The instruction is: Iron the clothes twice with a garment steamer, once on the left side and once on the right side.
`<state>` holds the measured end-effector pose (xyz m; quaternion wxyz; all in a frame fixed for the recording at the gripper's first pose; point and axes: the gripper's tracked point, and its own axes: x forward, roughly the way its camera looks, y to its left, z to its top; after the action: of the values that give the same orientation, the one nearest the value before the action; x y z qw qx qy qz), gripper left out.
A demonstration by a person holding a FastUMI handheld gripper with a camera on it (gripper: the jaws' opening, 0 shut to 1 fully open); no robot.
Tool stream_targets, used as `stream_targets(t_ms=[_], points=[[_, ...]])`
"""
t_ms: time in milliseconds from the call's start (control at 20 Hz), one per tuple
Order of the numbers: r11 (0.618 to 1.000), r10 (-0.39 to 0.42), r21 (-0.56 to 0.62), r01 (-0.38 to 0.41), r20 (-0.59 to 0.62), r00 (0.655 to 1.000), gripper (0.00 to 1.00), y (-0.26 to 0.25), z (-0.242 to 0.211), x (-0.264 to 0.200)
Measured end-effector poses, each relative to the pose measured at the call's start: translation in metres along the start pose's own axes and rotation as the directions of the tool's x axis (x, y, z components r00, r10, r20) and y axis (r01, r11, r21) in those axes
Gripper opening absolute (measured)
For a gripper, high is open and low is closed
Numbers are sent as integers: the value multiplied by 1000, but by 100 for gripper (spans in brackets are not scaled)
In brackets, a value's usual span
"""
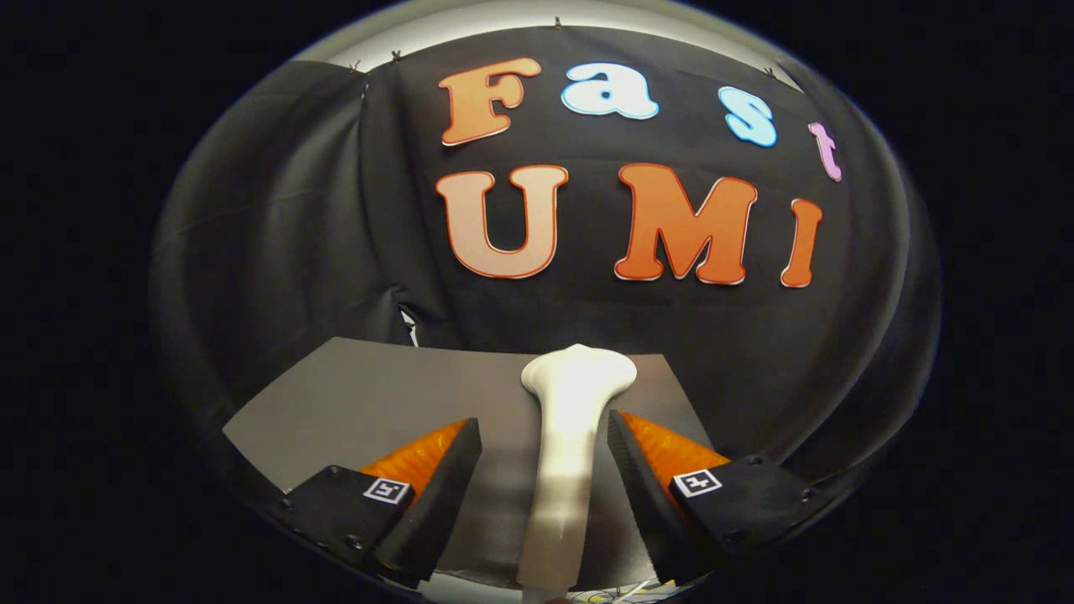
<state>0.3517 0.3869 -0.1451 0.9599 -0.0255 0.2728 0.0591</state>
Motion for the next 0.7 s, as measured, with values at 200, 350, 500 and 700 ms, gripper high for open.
stream_targets(t_ms=[200, 350, 500, 700], points=[[999, -20, 31, 22, -55, 998, 98, -11, -13, 14], [999, -27, 29, 30, -87, 996, 98, -11, -23, 19], [1000, -21, 21, 24, -112, 994, 90, -10, -27, 21], [1000, -17, 7, 19, -173, 985, 75, -8, -40, 27]])
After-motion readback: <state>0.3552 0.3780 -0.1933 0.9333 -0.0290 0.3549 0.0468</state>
